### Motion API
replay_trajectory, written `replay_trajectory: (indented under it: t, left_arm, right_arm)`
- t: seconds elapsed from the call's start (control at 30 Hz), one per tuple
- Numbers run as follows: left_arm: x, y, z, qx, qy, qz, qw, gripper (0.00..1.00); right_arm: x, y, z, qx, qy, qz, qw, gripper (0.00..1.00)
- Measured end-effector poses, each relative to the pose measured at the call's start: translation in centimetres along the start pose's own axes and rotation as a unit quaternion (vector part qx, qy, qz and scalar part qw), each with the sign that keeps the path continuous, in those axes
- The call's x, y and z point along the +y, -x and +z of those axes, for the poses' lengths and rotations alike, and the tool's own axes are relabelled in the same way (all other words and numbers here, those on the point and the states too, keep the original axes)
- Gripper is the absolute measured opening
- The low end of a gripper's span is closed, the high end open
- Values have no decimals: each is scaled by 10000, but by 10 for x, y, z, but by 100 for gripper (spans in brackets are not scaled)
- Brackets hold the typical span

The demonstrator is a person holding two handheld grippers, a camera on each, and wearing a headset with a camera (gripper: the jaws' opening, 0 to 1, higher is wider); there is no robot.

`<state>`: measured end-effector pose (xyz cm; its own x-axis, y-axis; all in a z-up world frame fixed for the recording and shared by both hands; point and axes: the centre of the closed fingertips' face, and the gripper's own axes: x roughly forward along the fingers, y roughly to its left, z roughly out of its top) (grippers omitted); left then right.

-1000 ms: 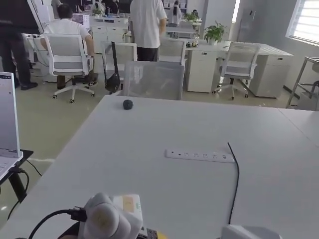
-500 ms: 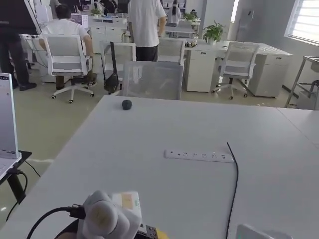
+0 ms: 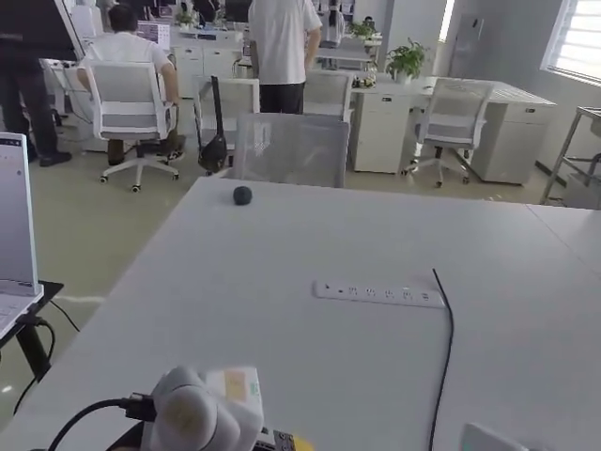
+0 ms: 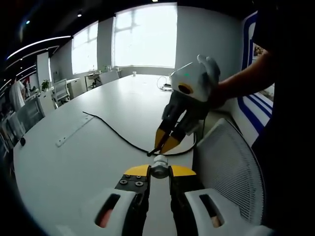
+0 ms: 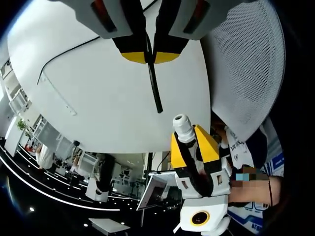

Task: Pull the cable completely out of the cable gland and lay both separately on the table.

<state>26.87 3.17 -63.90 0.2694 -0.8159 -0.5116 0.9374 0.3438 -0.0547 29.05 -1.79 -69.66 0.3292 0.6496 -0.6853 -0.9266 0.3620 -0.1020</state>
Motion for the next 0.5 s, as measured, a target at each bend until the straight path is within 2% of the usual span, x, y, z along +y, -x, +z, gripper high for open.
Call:
replay_trajectory:
  t: [0.2, 0.27, 0.33, 0.4, 0.5]
  left_arm:
    - [7, -3, -8, -151, 62, 114, 9998, 15]
    - [7, -4, -13, -136, 66, 126, 9998, 15]
    - [7, -5, -23, -38, 39, 126, 9999, 15]
    - [9, -2, -28, -63, 60, 131, 9999, 15]
    - [12, 1, -37, -101, 107, 173, 9997, 15]
  right_arm:
    - [-19, -8, 15, 66, 86, -205, 9997, 0]
    - [-21, -11, 21, 44, -240, -110, 9996, 0]
    - [-33, -15, 31, -35, -172, -235, 9996, 0]
    - [-42, -20, 37, -27, -219, -310, 9993, 0]
    - [-55, -32, 56, -103, -268, -365, 9989, 0]
